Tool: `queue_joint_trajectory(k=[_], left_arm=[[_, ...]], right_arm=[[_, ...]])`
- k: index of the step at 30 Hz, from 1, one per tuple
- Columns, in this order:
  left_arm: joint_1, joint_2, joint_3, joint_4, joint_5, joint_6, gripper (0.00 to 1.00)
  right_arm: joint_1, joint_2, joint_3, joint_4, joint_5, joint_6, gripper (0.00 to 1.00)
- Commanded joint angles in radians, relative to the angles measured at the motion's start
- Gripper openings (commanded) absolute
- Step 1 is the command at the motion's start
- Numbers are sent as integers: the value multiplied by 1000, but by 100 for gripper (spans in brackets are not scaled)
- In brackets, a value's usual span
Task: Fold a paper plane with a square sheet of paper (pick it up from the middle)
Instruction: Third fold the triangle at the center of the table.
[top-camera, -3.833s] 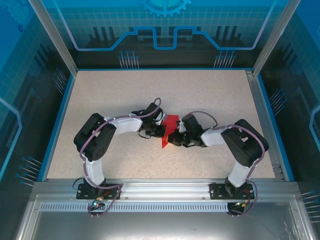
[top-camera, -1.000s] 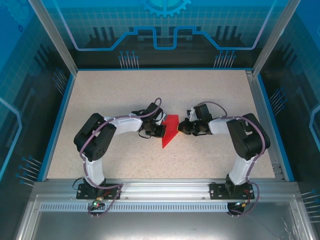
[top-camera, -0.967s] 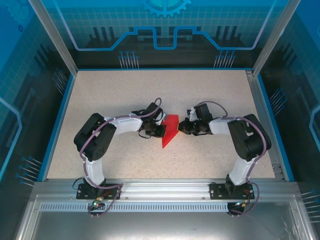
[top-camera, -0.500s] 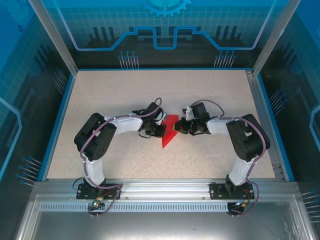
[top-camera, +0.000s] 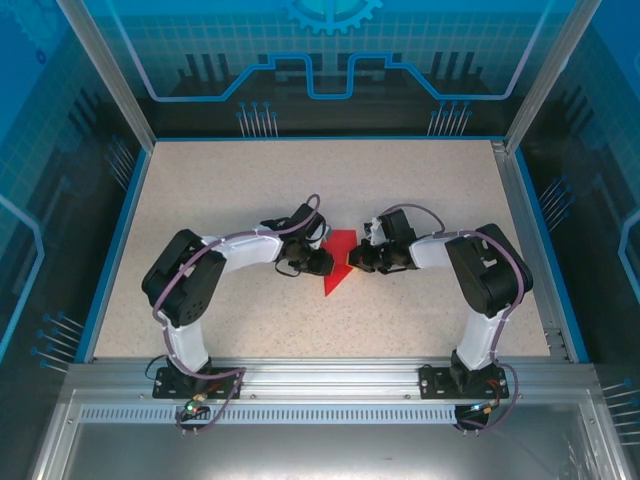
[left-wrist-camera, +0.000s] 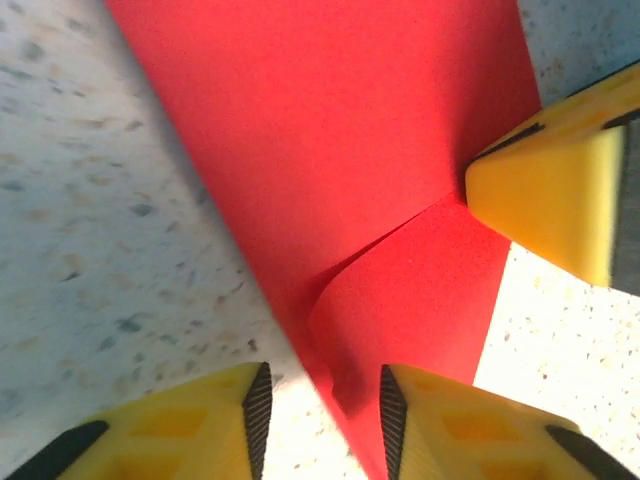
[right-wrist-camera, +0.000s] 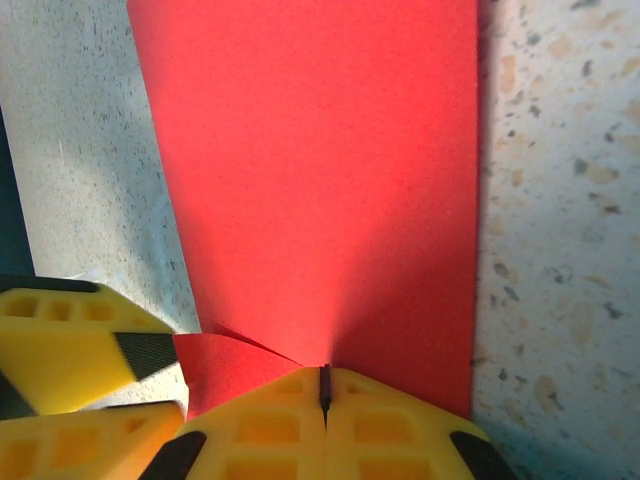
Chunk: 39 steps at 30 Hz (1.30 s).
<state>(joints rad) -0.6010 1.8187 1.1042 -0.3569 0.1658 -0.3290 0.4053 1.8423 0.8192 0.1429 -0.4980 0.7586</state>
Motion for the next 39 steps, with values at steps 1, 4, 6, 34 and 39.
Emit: queue_joint_trajectory(k=[1,4,6,34,39], left_arm=[[3,-83,28,-80,-37,-78,42],[3,-117,22,-94,-14,-131,40],[3,-144,-7,-45,74,-166,35],[-46,12,-199,243,299,-346,11],[-40,-46,-197,302,305,-367,12]], right_arm=[[15,12,-19,-50,53,5,0],[21,9,-18,-54,65,7,0],[21,9,-18,-56,67,8,0],[22,9,7,-104,87,-8,1],[21,-2,5,-116,95,-12,1]])
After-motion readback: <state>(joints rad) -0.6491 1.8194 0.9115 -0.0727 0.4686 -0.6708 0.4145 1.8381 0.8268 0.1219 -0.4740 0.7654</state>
